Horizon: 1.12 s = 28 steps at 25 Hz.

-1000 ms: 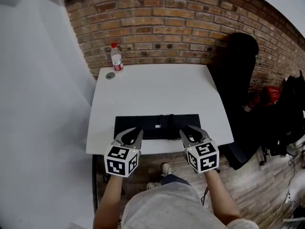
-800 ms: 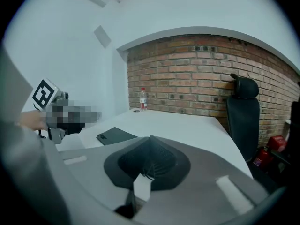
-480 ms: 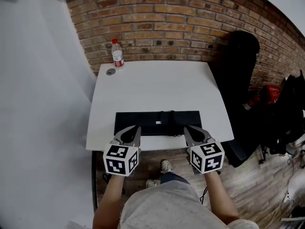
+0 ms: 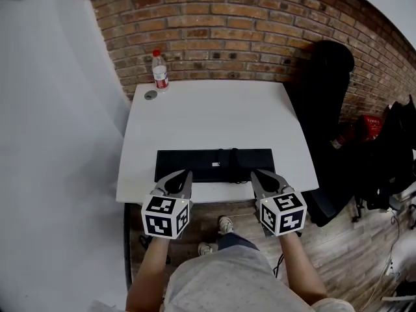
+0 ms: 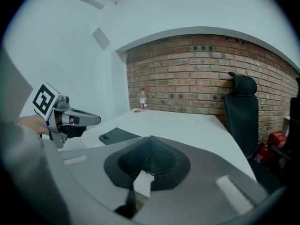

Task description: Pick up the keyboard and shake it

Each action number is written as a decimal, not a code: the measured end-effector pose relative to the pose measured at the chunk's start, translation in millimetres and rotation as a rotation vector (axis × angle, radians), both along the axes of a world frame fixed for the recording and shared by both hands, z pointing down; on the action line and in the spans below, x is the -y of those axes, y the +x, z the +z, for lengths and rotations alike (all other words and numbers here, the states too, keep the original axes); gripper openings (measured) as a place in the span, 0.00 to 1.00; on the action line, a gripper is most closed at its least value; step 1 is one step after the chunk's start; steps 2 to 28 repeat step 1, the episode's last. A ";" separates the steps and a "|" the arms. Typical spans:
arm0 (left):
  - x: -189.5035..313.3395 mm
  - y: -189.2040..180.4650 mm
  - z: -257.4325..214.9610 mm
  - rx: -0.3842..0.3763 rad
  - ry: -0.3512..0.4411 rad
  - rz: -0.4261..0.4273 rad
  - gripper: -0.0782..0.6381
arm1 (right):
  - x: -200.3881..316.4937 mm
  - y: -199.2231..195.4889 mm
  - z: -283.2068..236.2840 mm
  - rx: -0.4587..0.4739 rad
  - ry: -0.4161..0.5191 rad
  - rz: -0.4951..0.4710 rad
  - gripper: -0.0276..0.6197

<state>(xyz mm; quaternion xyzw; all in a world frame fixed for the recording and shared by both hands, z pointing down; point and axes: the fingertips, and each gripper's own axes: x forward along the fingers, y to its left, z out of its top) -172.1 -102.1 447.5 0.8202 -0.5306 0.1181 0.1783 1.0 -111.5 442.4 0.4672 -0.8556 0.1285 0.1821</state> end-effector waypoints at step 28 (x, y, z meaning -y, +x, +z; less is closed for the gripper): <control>-0.2 0.2 1.0 0.001 -0.002 0.000 0.10 | -0.2 0.0 0.5 -0.001 0.000 -0.001 0.05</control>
